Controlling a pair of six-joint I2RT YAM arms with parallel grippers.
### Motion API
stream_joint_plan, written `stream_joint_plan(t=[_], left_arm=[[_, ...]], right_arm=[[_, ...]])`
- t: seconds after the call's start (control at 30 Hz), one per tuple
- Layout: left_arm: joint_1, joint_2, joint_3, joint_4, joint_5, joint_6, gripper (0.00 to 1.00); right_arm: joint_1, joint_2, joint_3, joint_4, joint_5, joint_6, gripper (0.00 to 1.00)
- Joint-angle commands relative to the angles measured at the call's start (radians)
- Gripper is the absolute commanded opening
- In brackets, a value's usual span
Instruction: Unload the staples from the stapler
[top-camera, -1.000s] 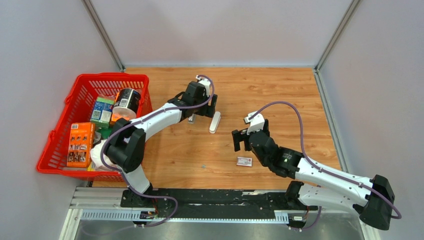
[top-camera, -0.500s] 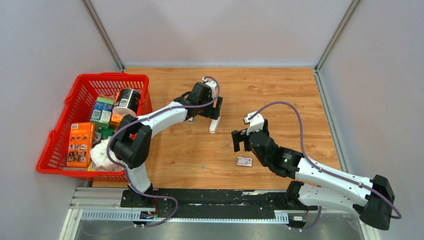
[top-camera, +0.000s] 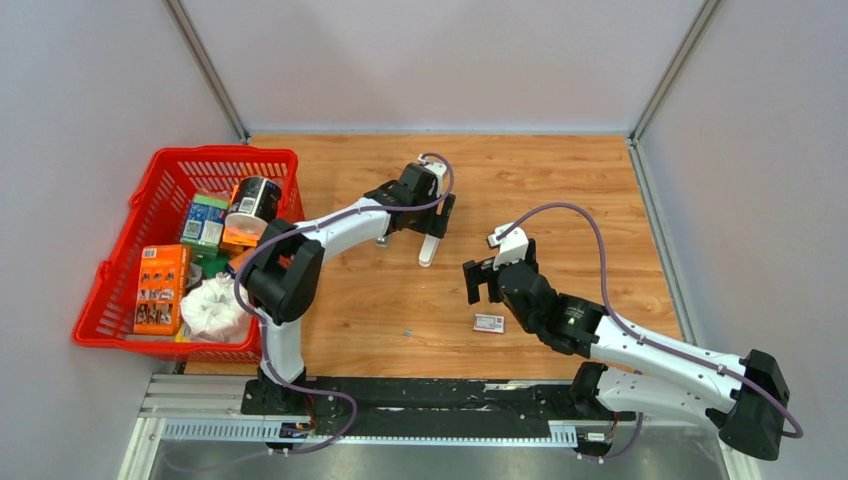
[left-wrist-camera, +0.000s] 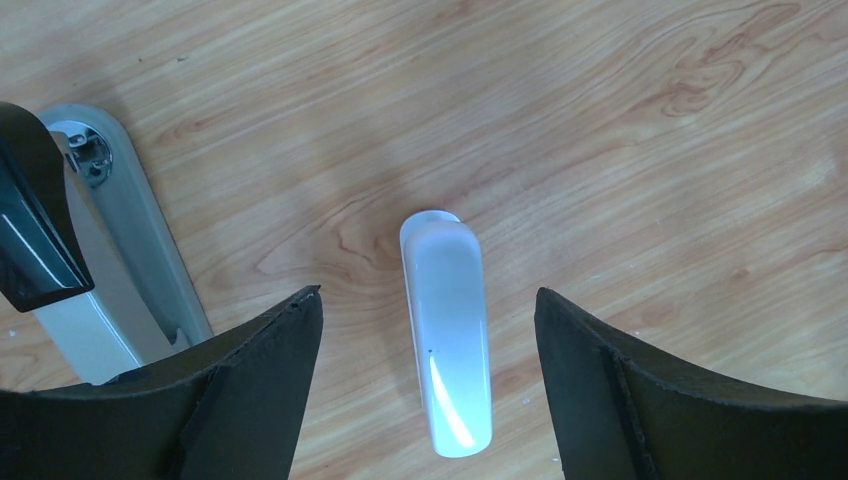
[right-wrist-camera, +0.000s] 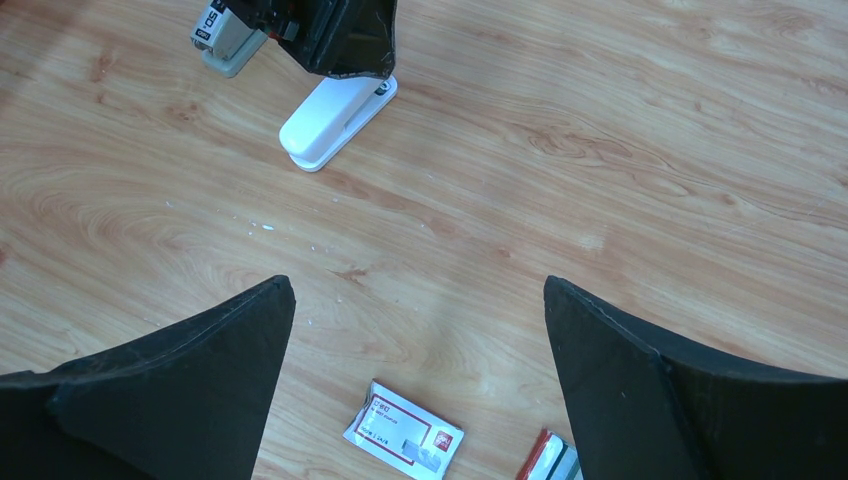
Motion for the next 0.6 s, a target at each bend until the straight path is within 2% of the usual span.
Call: stream_joint_plan(t=[0.0, 0.37, 0.43, 0.57], left_arm=[[-0.004, 0.032, 0.042, -0.017, -0.015, 0.013, 0.84], [-0.004, 0.086, 0.057, -0.027, 0.023, 0.031, 0.79], [-0.004, 0.09, 0.057, -0.026, 0.029, 0.037, 0.77], [-0.004, 0.1, 0.063, -0.023, 0.031, 0.047, 0.64]], right_arm=[[-0.004, -0.005, 0.005, 0.044, -0.001, 0.005, 1.0], [-0.005, 0.001, 0.004, 0.049, -0.009, 0.002, 1.0], [-0.006, 0.002, 0.005, 0.049, -0.014, 0.001, 1.0], [-0.005, 0.004, 0.007, 0.05, -0.015, -0.001, 1.0]])
